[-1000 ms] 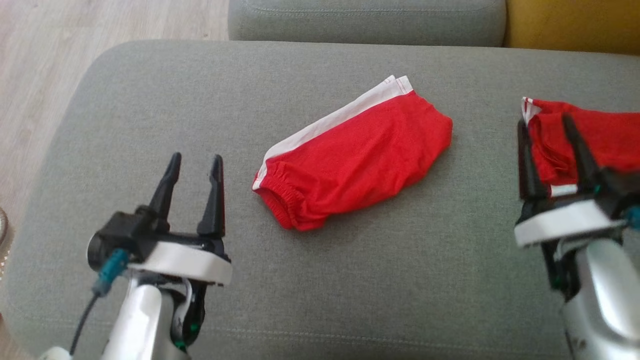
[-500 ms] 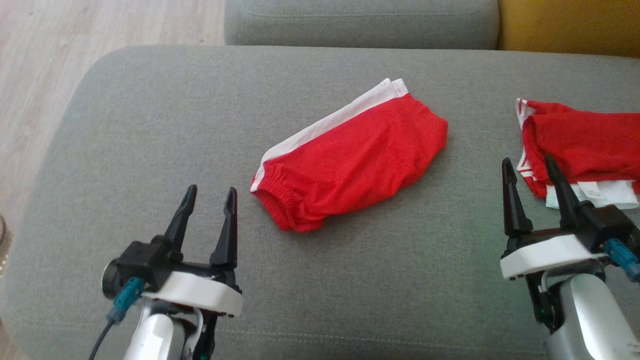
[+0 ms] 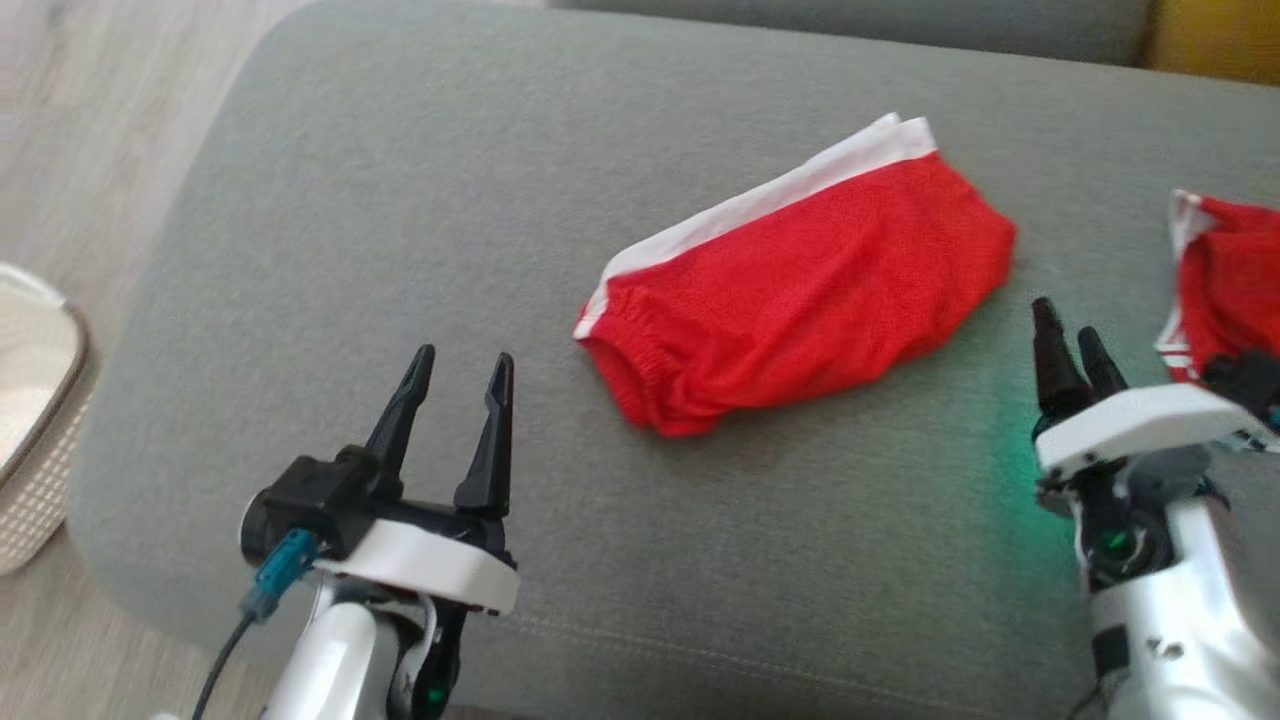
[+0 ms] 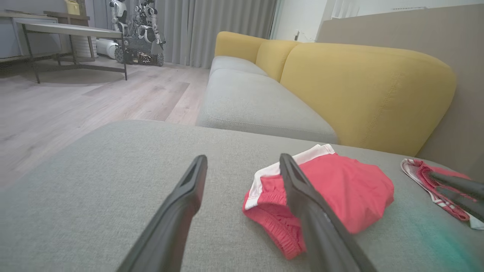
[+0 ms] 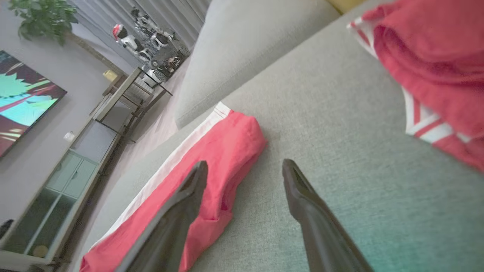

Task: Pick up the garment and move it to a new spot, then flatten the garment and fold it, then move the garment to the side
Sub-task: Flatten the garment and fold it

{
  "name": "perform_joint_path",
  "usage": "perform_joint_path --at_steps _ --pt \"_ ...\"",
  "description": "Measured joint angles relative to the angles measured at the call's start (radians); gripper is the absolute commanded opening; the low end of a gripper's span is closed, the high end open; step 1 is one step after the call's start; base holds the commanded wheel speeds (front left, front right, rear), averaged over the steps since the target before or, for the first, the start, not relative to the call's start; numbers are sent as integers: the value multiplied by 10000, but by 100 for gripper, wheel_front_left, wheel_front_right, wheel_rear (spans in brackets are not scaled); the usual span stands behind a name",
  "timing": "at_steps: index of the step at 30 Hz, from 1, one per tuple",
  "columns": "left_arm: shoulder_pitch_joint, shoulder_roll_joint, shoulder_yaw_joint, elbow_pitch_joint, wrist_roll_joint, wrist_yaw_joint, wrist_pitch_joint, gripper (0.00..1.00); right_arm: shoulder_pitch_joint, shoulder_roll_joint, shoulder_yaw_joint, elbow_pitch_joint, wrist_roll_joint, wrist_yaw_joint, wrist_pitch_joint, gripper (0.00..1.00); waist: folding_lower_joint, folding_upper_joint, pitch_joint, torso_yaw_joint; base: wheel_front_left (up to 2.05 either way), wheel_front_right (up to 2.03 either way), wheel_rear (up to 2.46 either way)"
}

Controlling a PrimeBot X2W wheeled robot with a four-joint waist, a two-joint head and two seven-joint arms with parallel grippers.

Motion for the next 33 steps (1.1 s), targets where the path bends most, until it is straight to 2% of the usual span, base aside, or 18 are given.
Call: perform_joint_path --at_steps 4,7,15,24,25,26,30,33 --pt "-208 -2 -198 10 -94 94 0 100 -725 0 -612 953 882 0 809 100 0 0 254 498 0 0 0" --pt "-361 -2 -284 4 -192 100 0 100 -1272 0 -899 1674 1030 0 1317 100 0 0 443 866 0 0 0" --pt "-535 -6 -520 -13 -205 184 0 100 -3017 -284 -1597 3551 96 -2 1712 100 0 0 901 1654 0 0 0" --pt "-681 -12 -836 -67 -418 276 0 100 -4588 -779 -2029 5482 -1087 0 1797 100 0 0 1250 2119 0 0 0" --pt "-694 -15 -844 -67 -474 278 0 100 -4726 -825 -2029 5645 -1181 0 1804 76 0 0 1258 2139 0 0 0" --pt "-713 -15 -840 -67 -491 282 0 100 -4855 -848 -2029 5804 -1262 0 1827 0 0 0 1255 2152 0 0 0" --pt "-750 -15 -832 -61 -516 372 0 100 -4994 -840 -1996 6117 -1404 0 1670 0 1 0 1178 2128 0 0 0" --pt "-748 -15 -786 -50 -512 370 0 100 -4927 -531 -1824 6038 -1003 0 1243 0 1 0 1033 1973 0 0 0"
